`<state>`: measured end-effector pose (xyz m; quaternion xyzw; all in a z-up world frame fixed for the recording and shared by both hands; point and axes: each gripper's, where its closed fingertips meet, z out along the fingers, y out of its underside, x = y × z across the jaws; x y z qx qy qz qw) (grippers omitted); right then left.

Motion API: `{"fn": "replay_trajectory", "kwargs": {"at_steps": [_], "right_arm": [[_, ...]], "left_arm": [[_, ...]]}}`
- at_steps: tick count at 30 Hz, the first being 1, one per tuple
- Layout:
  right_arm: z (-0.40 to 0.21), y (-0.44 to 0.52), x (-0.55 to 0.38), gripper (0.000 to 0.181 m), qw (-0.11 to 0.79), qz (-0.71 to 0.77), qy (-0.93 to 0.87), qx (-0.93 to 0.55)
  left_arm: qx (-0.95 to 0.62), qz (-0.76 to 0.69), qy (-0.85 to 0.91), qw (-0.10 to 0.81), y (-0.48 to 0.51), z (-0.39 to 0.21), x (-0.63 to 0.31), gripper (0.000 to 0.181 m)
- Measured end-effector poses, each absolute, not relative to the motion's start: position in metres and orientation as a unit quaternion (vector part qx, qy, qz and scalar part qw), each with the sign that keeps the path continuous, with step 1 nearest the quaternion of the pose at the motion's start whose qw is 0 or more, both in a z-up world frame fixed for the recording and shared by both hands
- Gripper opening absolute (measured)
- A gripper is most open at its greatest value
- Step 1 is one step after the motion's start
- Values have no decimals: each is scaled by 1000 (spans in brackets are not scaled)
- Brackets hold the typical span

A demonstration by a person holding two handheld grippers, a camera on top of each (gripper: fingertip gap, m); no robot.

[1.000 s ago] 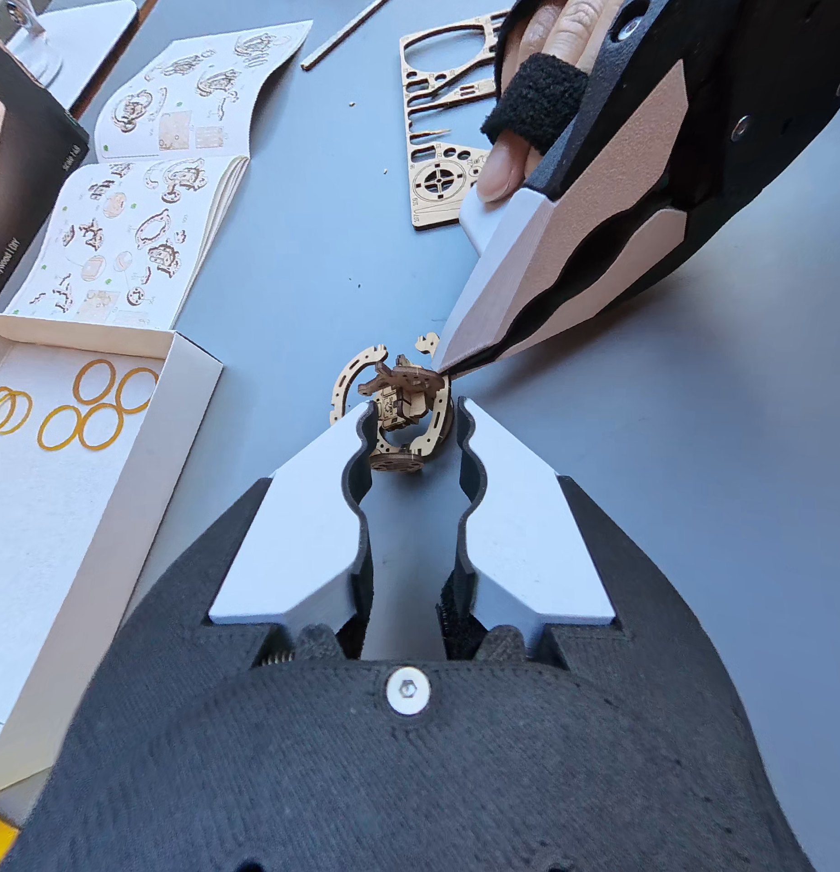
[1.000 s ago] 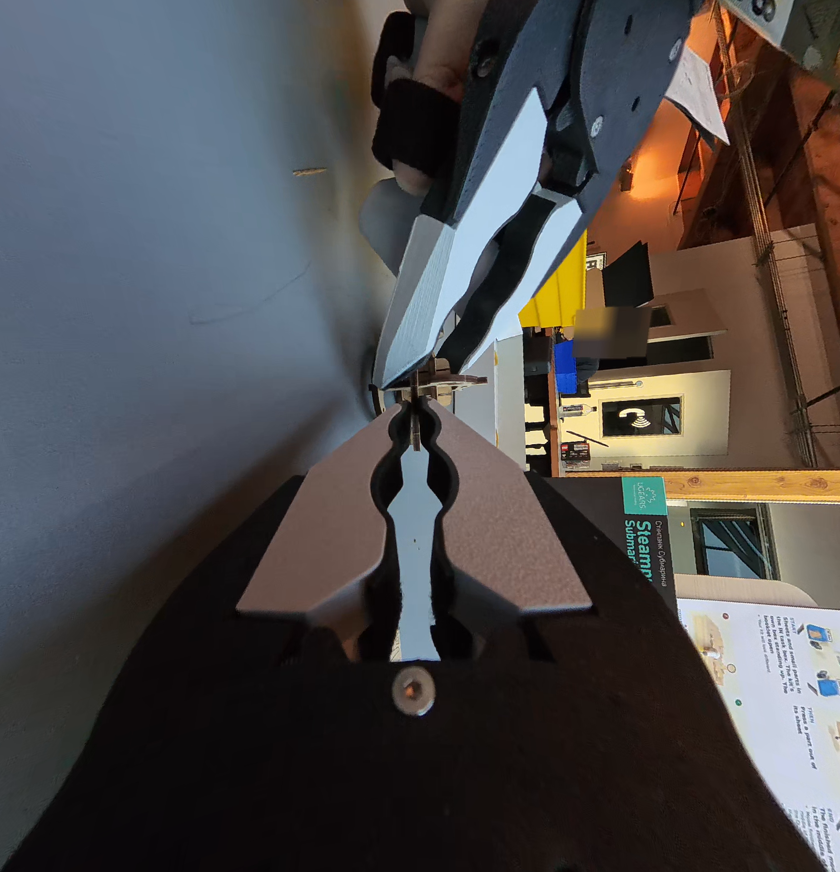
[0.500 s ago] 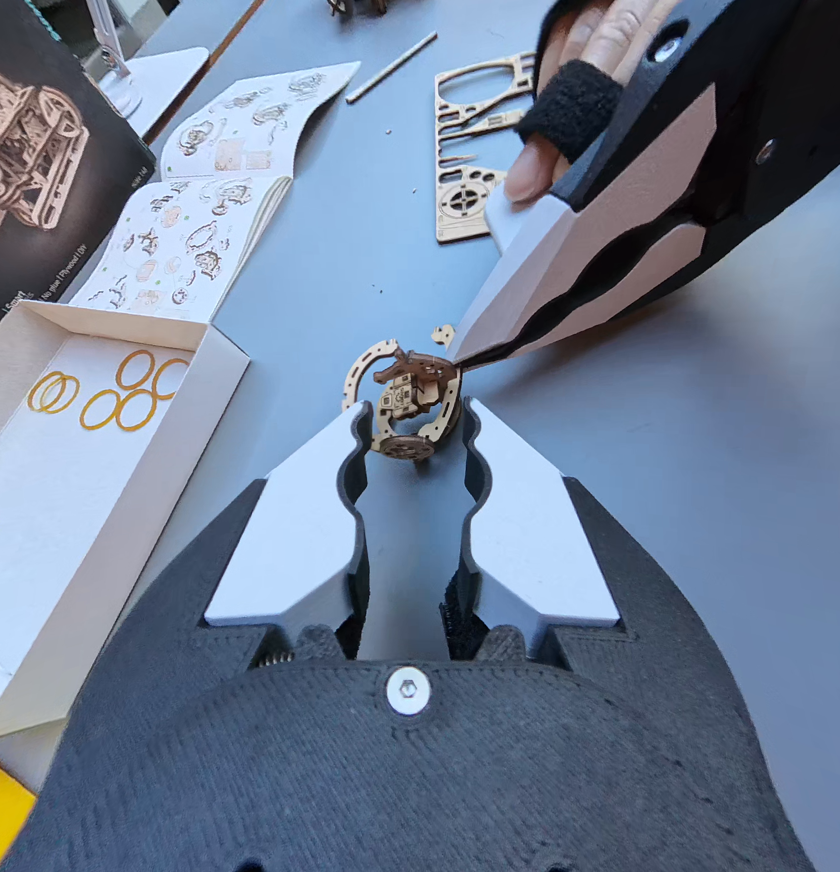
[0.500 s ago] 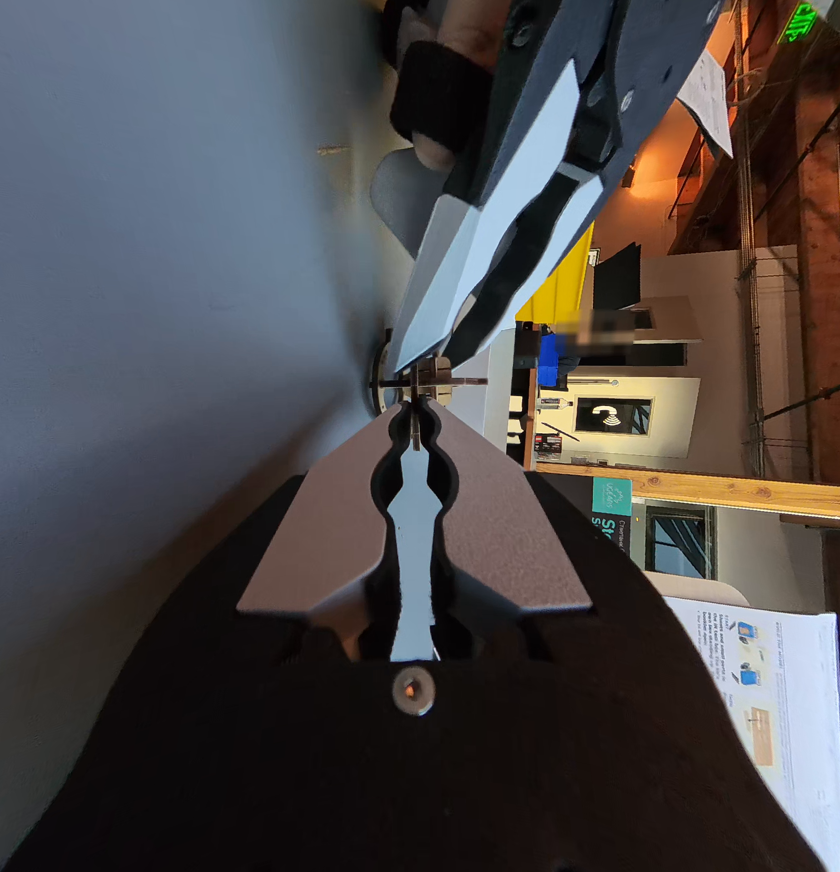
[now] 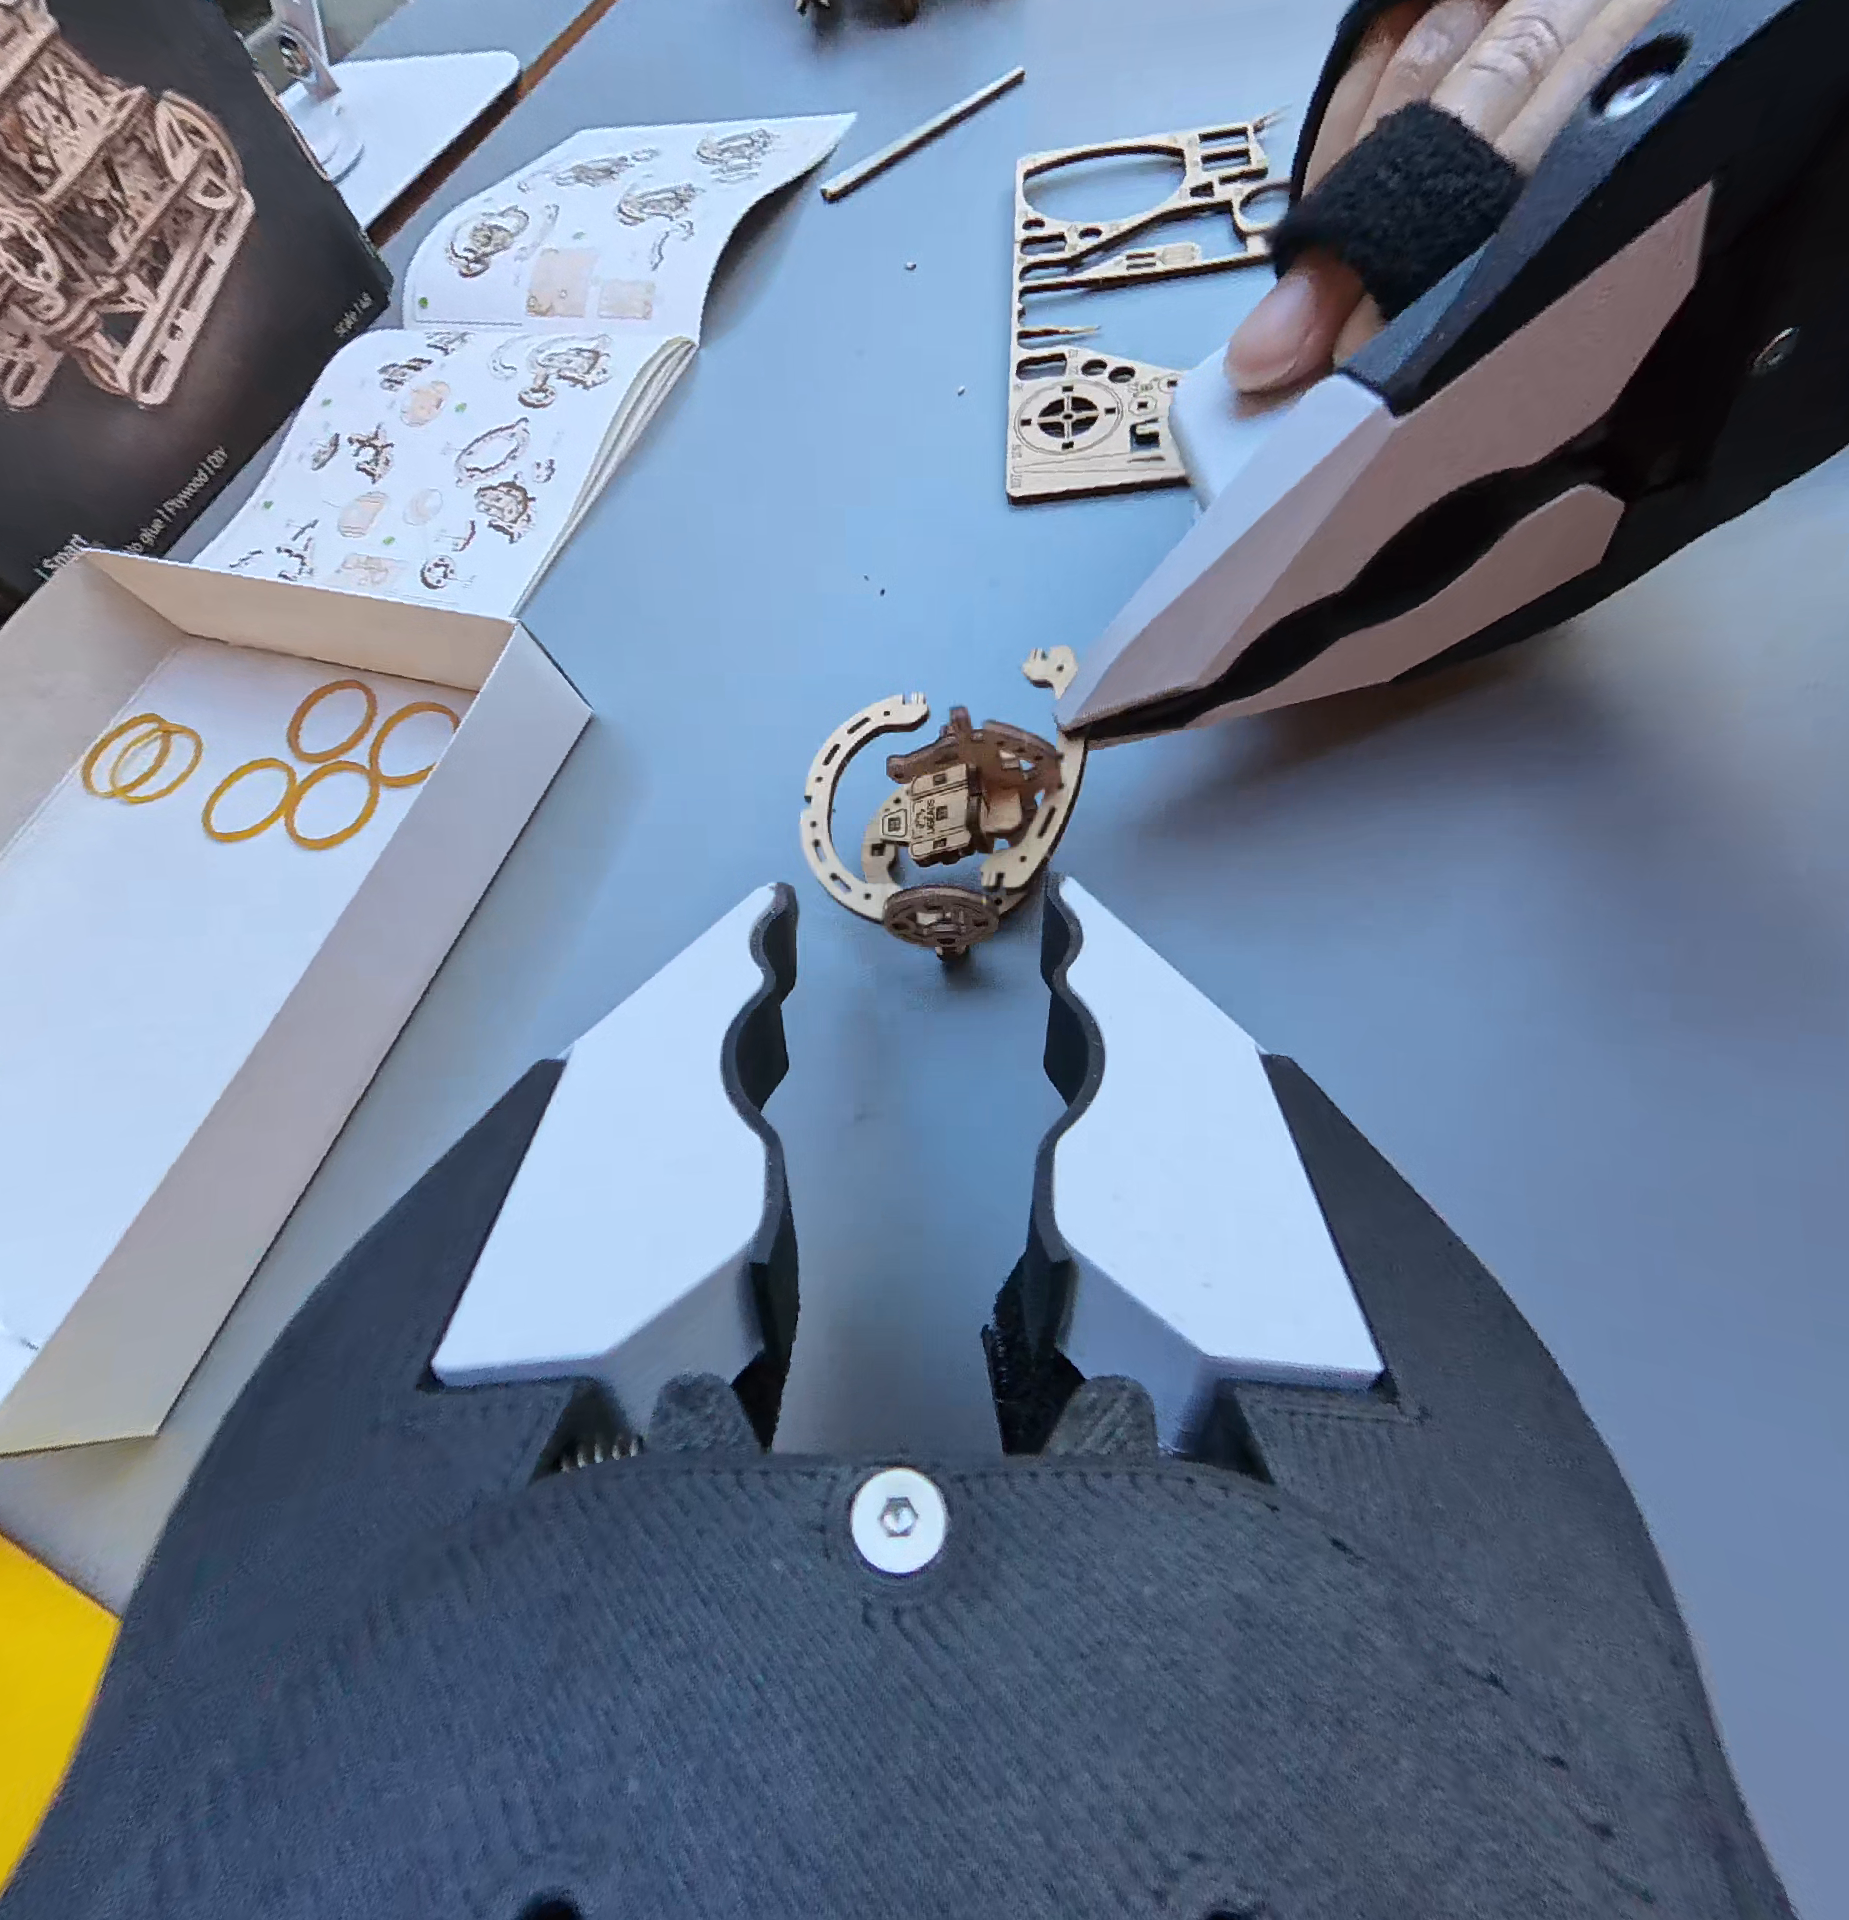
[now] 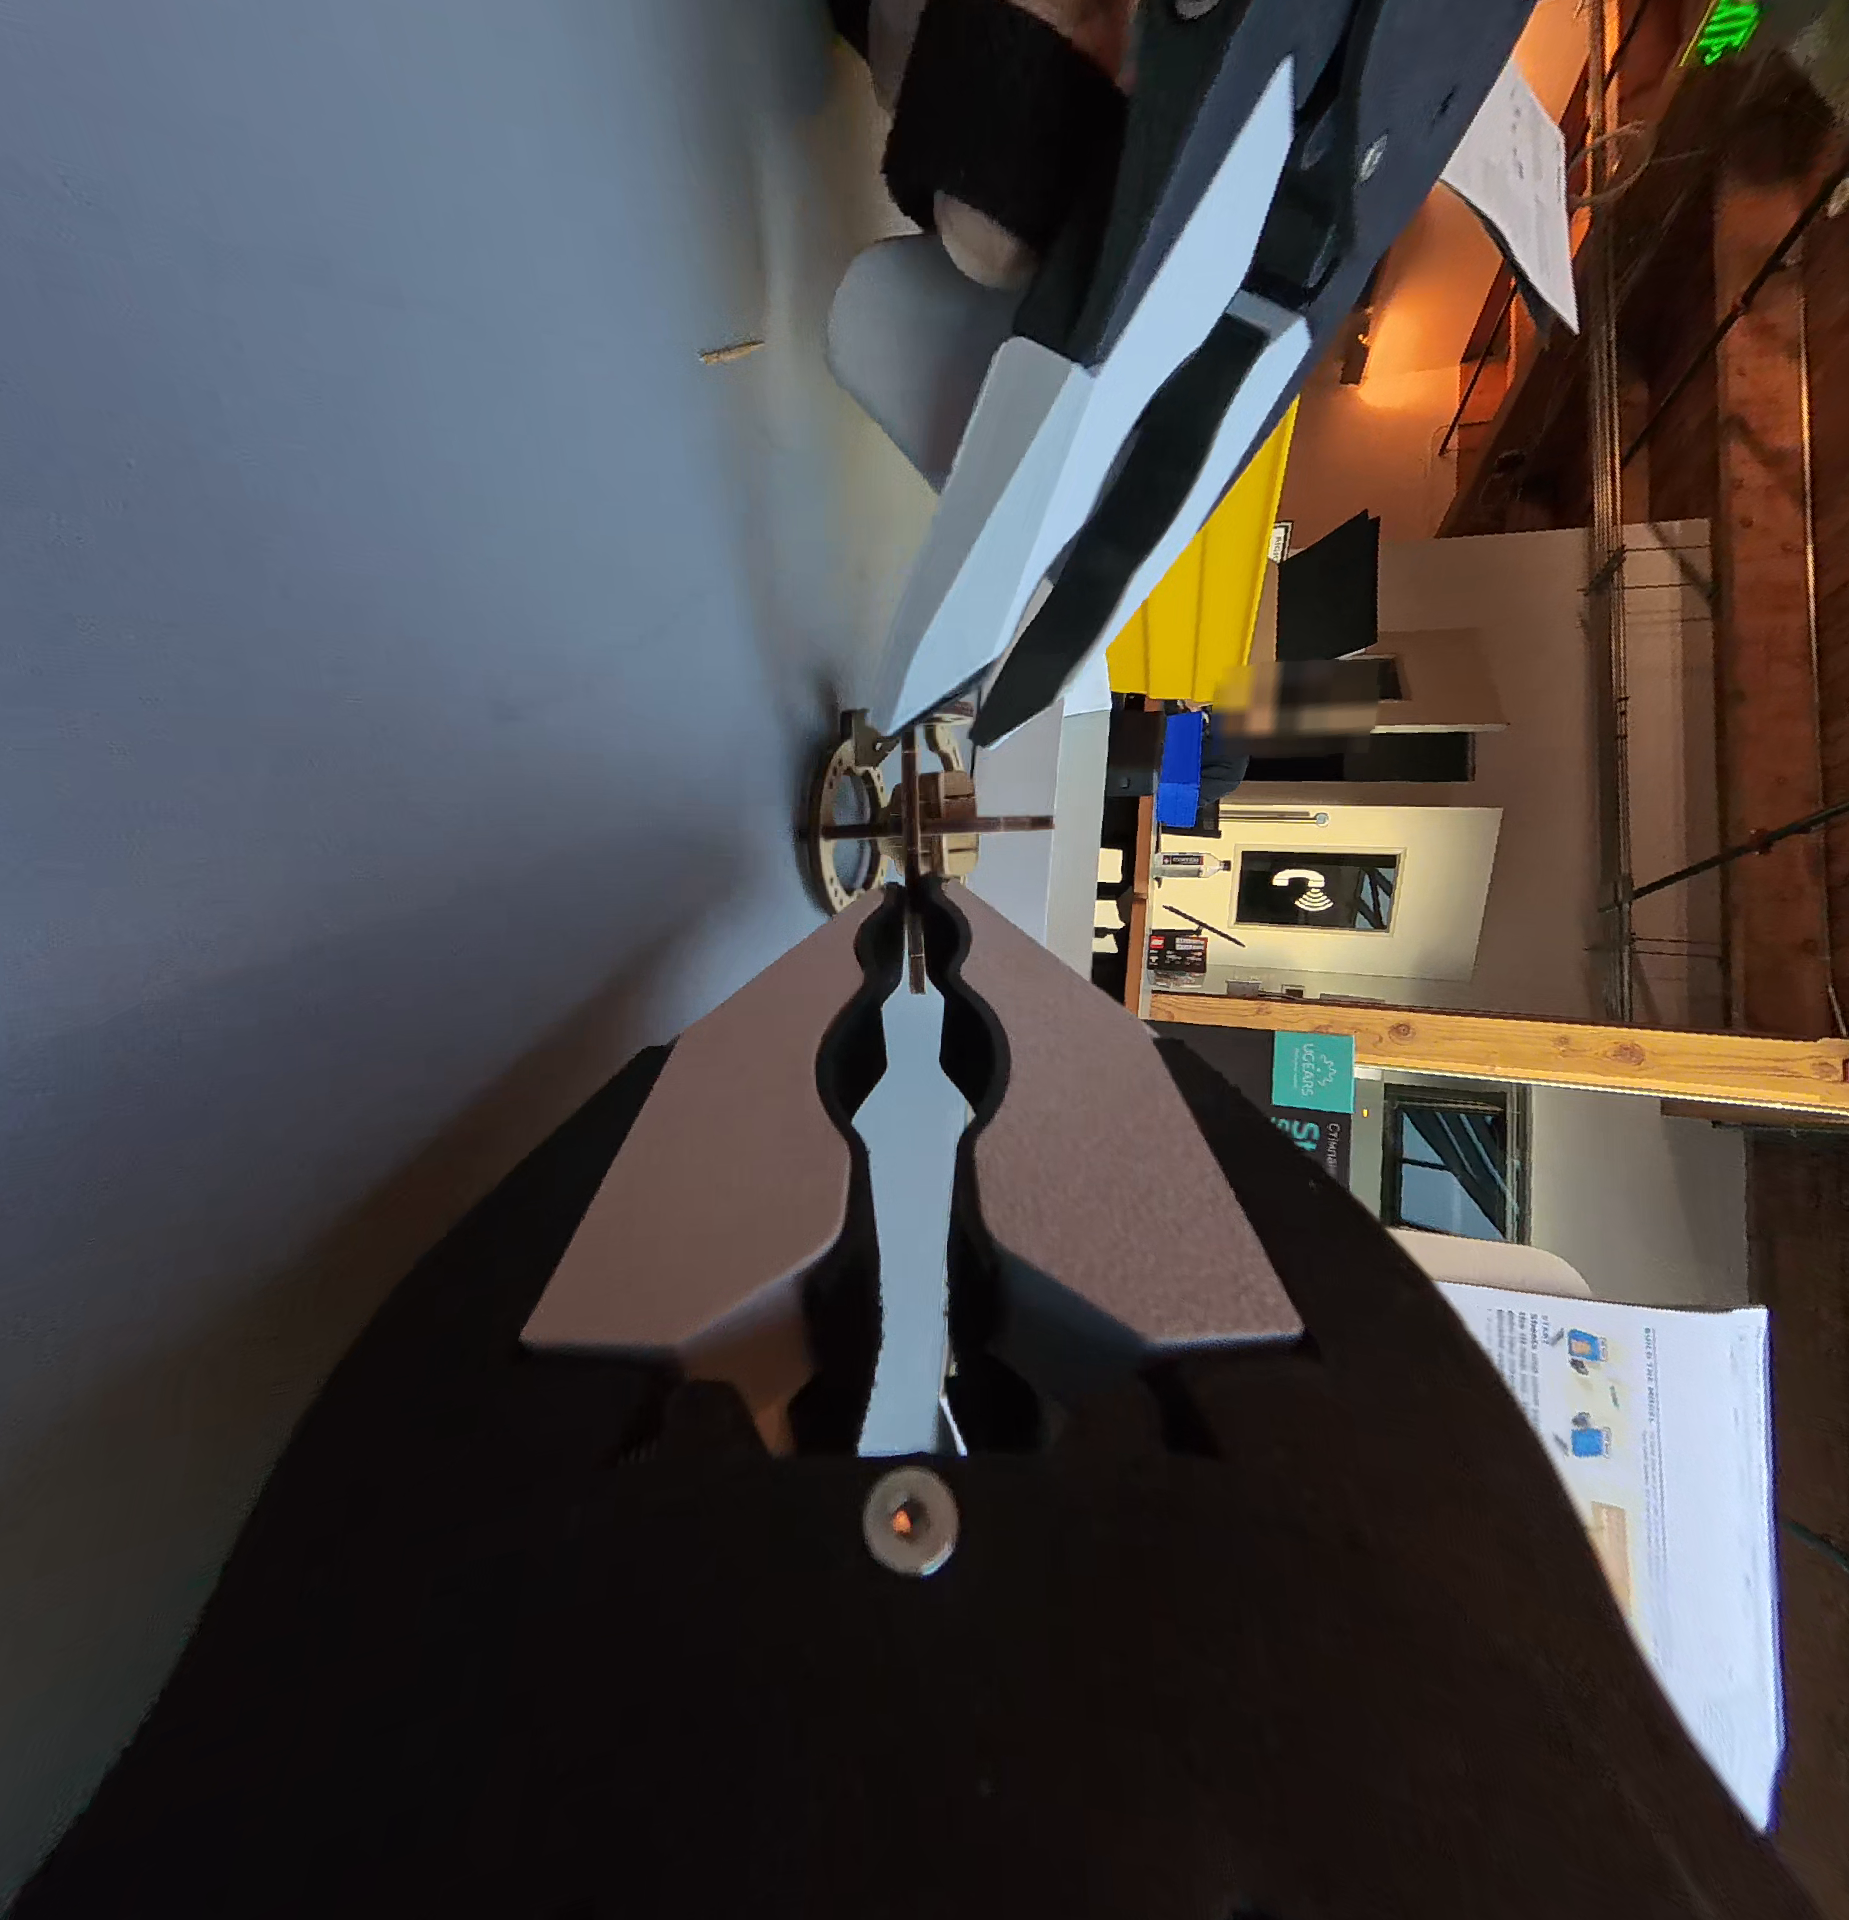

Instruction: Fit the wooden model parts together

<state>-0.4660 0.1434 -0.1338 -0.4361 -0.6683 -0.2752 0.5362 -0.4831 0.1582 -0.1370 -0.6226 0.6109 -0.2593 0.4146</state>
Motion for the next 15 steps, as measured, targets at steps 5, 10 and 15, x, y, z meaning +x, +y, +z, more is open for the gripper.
{"fn": "replay_trajectory", "kwargs": {"at_steps": [5, 10, 15], "right_arm": [[-135, 144, -468, 2, 539, -270, -668, -437], [-138, 143, -470, 2, 538, -265, -674, -432], [-141, 143, -468, 3, 535, -261, -677, -432]], "left_arm": [[-625, -286, 593, 421, 159, -129, -485, 47], [-606, -312, 605, 412, 156, -125, -477, 60], [-594, -343, 622, 379, 153, -127, -480, 72]]}}
